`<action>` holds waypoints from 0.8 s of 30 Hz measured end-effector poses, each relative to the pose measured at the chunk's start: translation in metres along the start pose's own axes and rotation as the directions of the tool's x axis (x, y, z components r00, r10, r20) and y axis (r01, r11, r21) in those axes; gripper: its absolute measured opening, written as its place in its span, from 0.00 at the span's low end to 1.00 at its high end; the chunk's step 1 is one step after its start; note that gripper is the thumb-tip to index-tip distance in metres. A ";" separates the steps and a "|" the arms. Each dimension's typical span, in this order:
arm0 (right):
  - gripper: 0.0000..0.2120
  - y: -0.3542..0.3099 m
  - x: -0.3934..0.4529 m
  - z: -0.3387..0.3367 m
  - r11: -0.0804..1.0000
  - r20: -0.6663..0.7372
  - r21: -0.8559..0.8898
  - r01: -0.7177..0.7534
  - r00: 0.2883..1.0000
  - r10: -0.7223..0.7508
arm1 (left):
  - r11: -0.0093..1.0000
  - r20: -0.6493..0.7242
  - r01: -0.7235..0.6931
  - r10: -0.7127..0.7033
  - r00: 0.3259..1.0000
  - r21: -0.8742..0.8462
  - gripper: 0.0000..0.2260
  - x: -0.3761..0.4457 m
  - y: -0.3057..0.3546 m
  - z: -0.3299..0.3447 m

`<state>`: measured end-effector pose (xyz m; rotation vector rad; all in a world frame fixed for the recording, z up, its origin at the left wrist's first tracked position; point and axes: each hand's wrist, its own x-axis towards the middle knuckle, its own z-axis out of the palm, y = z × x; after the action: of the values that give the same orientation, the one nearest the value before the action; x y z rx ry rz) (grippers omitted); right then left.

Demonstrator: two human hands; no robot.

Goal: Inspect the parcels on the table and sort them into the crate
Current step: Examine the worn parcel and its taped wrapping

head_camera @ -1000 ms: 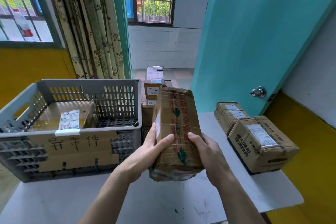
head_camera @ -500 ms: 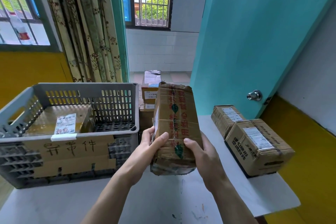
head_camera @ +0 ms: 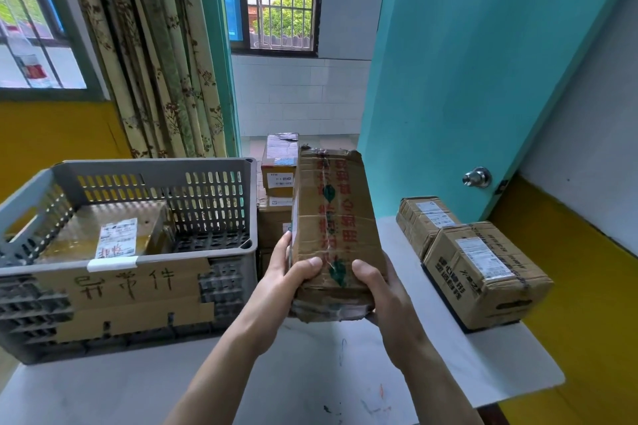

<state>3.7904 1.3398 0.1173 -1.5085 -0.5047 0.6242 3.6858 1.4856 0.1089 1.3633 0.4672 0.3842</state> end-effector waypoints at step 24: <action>0.25 0.006 0.001 -0.012 0.989 0.043 -0.146 -0.037 0.998 0.043 | 0.944 -0.170 -0.054 0.115 0.979 0.326 0.37 -0.009 0.017 0.005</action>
<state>3.7985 1.3313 0.1112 -1.6482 -0.5661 0.6660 3.6808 1.4797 0.1274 1.6746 0.6483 0.5271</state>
